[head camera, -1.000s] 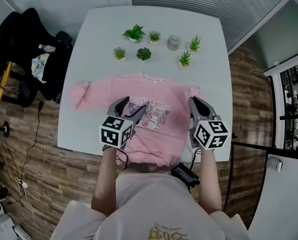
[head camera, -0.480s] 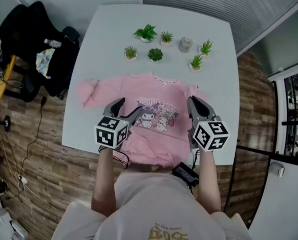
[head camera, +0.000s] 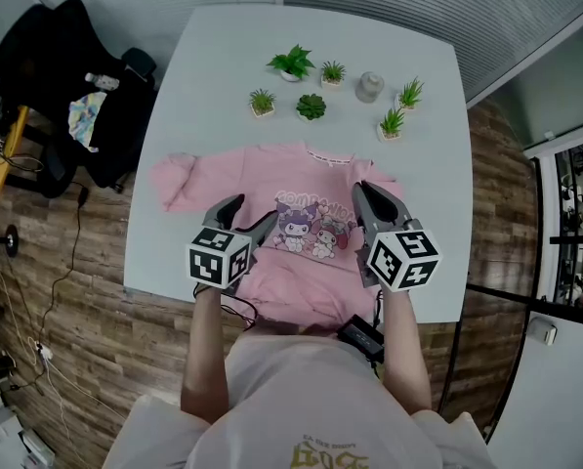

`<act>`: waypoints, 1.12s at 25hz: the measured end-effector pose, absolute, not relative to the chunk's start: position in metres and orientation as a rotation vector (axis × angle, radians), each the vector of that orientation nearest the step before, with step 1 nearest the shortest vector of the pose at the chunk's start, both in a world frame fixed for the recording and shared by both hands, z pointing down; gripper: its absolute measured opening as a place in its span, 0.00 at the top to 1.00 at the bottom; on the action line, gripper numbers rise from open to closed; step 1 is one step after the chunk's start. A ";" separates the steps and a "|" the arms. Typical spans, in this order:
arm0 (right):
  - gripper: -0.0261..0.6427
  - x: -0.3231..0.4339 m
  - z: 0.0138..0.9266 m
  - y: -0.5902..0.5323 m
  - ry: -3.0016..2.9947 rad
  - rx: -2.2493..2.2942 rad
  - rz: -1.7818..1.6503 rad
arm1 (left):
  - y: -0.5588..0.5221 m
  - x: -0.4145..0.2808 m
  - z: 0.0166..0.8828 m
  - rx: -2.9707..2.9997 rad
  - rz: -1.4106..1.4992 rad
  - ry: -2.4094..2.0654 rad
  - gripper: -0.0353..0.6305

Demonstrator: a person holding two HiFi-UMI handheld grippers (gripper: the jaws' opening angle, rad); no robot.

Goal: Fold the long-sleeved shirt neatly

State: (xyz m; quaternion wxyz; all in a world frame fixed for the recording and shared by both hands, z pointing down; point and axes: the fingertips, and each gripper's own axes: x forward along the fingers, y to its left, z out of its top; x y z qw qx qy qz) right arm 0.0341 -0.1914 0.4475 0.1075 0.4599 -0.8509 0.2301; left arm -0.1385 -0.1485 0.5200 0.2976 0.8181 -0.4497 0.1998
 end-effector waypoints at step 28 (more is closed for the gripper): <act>0.92 -0.097 0.517 -0.231 -2.503 1.115 0.700 | -0.173 -0.190 0.546 2.109 0.374 -1.258 0.47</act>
